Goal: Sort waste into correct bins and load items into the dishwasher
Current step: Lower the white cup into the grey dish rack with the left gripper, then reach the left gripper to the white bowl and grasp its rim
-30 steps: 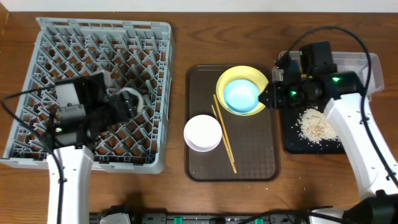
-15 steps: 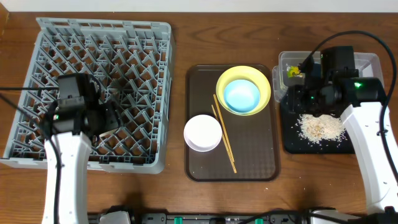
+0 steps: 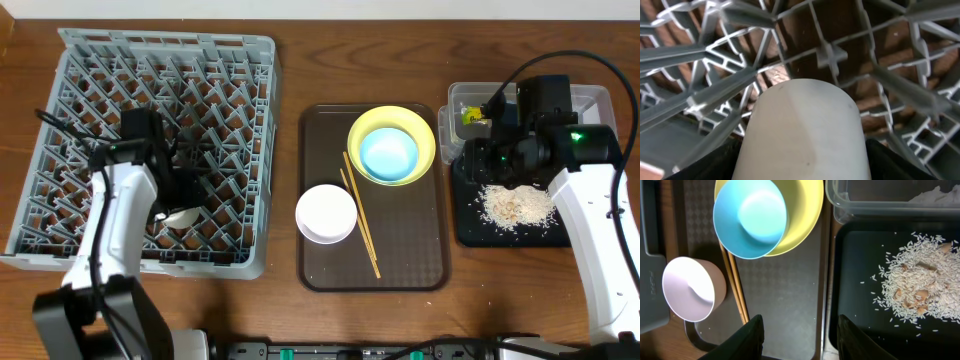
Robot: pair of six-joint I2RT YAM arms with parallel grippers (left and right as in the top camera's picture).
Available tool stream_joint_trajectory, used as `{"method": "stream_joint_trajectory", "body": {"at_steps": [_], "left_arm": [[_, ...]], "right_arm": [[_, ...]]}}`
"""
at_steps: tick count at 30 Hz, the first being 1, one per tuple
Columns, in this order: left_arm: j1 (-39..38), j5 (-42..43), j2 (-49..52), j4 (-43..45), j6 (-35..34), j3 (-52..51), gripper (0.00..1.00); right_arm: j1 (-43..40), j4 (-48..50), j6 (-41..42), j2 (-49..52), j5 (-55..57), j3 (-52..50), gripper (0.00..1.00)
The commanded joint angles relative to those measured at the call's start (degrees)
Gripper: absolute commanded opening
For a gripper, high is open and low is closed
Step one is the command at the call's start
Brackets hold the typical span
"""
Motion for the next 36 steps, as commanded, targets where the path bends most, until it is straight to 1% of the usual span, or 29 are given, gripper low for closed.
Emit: {"method": "stream_joint_trajectory", "body": {"at_steps": [1, 4, 6, 11, 13, 15, 18, 20, 26, 31, 33, 36], "left_arm": [[0.28, -1.16, 1.62, -0.98, 0.13, 0.72, 0.71], [0.28, -1.16, 1.51, -0.76, 0.15, 0.74, 0.89], [0.28, -1.16, 1.20, -0.59, 0.17, 0.94, 0.94], [0.28, -1.11, -0.70, -1.99, 0.15, 3.45, 0.96], [0.11, 0.31, -2.32, -2.71, 0.13, 5.25, 0.96], [-0.50, 6.51, -5.35, -2.45, 0.13, 7.19, 0.96], [-2.69, 15.30, -9.18, -0.61, -0.07, 7.48, 0.96], [-5.40, 17.62, -10.86, -0.17, -0.04, 7.48, 0.97], [-17.88, 17.53, -11.39, 1.14, -0.04, 6.99, 0.97], [-29.38, 17.51, -9.20, 3.93, -0.04, 6.32, 0.97], [-34.69, 17.57, -7.28, 4.76, -0.07, 6.32, 0.98], [-39.67, 17.55, -4.90, 5.68, -0.02, 6.32, 0.97]], "right_arm": [[-0.74, -0.39, -1.46, -0.76, 0.35, 0.42, 0.45], [-0.74, -0.44, -1.49, -0.76, 0.35, 0.42, 0.46], [-0.74, -0.44, -1.49, -0.76, 0.35, 0.42, 0.46], [-0.74, -0.61, -1.49, -0.76, 0.35, 0.42, 0.48], [-0.74, -0.63, -1.49, -0.76, 0.33, 0.42, 0.49], [-0.74, -0.68, -1.49, -0.76, 0.31, 0.42, 0.59], [-0.74, -0.83, -1.49, -0.76, 0.31, 0.42, 0.67], [-0.74, -0.85, -1.49, -0.76, 0.31, 0.42, 0.69], [-1.01, -0.57, -1.14, -0.76, 0.55, 0.42, 0.68], [-3.93, -1.31, 3.48, -0.76, 3.91, 0.42, 0.68], [-5.60, -1.90, 3.76, -0.76, 3.89, 0.42, 0.69], [-7.08, -2.38, 3.72, -0.76, 3.89, 0.42, 0.69]]}}
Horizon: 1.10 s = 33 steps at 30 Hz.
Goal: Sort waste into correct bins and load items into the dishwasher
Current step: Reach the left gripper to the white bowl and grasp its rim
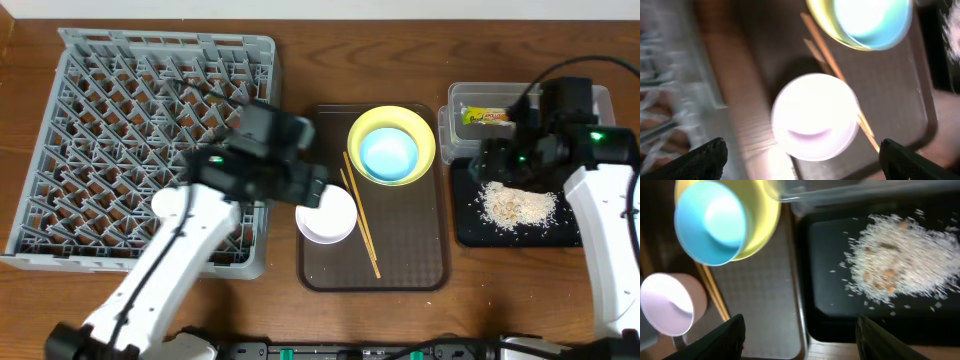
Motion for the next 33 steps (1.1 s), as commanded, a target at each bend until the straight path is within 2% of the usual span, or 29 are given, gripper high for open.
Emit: {"method": "stream_joint_trajectory", "body": {"at_steps": [1, 6, 7, 15, 19, 25, 28, 32, 33], "left_arm": [[-5.97, 0.55, 3.39, 1.42, -0.07, -0.20, 0.97], [-12.00, 0.48, 8.76, 5.18, -0.04, -0.20, 0.96], [-13.29, -0.02, 10.25, 6.01, 0.04, -0.20, 0.93], [-22.18, -15.63, 21.38, 7.08, 0.15, -0.20, 0.86], [-24.30, -20.00, 24.55, 7.08, 0.13, -0.20, 0.80], [-24.83, -22.05, 27.91, 7.72, 0.13, -0.20, 0.58], [-24.90, -22.08, 29.73, 7.96, 0.13, -0.20, 0.51], [-24.94, -22.29, 30.56, 7.91, 0.15, -0.20, 0.34], [-24.94, -22.49, 30.51, 7.93, 0.15, -0.13, 0.27]], "right_arm": [[-1.88, -0.61, 1.51, -0.76, 0.85, 0.42, 0.69], [-2.27, -0.98, 1.51, -0.76, 0.85, 0.42, 0.70], [-2.27, -0.96, 1.51, -0.76, 0.85, 0.42, 0.70], [-2.27, -0.98, 1.49, -0.76, 0.87, 0.42, 0.70], [-2.27, -1.01, 1.49, -0.76, 0.85, 0.42, 0.70], [-2.27, -1.01, 1.49, -0.76, 0.85, 0.42, 0.70], [-2.27, -1.01, 1.49, -0.76, 0.87, 0.42, 0.70], [-2.27, -1.01, 1.49, -0.76, 0.85, 0.42, 0.70], [-2.27, -1.01, 1.49, -0.76, 0.85, 0.42, 0.70]]}}
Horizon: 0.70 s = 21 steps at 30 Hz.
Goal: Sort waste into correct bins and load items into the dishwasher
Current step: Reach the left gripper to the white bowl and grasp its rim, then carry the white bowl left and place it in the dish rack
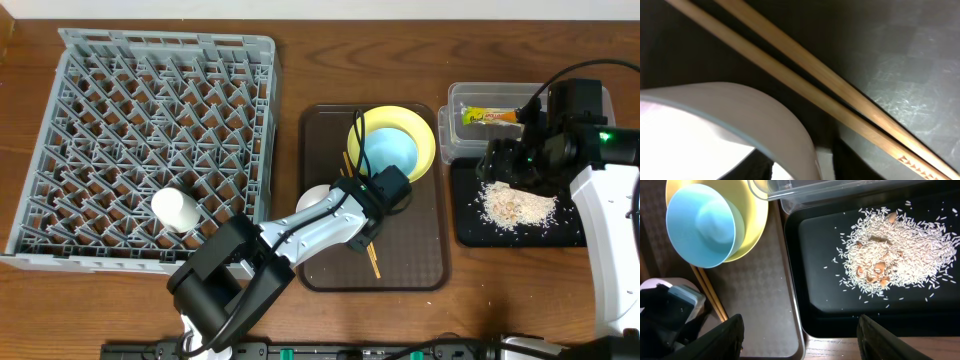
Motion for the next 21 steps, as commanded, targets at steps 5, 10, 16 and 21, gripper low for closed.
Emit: {"method": "stream_joint_trajectory", "body": {"at_steps": [5, 10, 16, 21], "left_arm": [[-0.13, -5.99, 1.29, -0.74, -0.04, 0.96, 0.08], [-0.22, -6.23, -1.66, -2.34, 1.40, 3.48, 0.08], [-0.13, -6.19, -8.96, -3.61, 4.50, 5.97, 0.07], [2.51, -6.10, -16.11, -3.58, 6.14, 5.97, 0.08]], "right_arm": [[-0.52, -0.09, 0.59, -0.76, 0.50, 0.42, 0.70], [-0.52, -0.11, 0.59, -0.76, 0.52, 0.42, 0.70], [-0.52, -0.24, 0.59, -0.76, 0.52, 0.42, 0.70], [-0.52, -0.31, 0.59, -0.76, 0.52, 0.42, 0.70]]}}
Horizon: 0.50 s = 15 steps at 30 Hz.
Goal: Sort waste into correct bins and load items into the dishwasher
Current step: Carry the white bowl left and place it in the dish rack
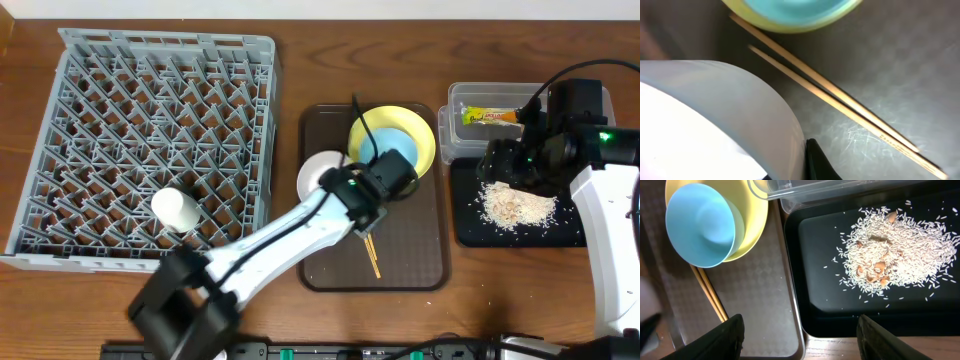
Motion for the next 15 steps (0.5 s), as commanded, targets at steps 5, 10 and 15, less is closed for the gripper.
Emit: {"method": "stream_joint_trajectory", "body": {"at_steps": [5, 10, 15], "left_arm": [[12.79, 10.14, -12.76, -0.13, 4.31, 1.64, 0.07], [26.67, 27.98, -15.74, -0.15, 7.21, 1.64, 0.08], [41.16, 47.52, -15.32, -0.13, 8.79, 1.62, 0.08]], "right_arm": [[-0.52, -0.15, 0.59, -0.76, 0.52, 0.42, 0.70], [-0.52, -0.33, 0.59, -0.76, 0.52, 0.42, 0.70], [-0.52, -0.50, 0.57, -0.76, 0.52, 0.42, 0.70]]}}
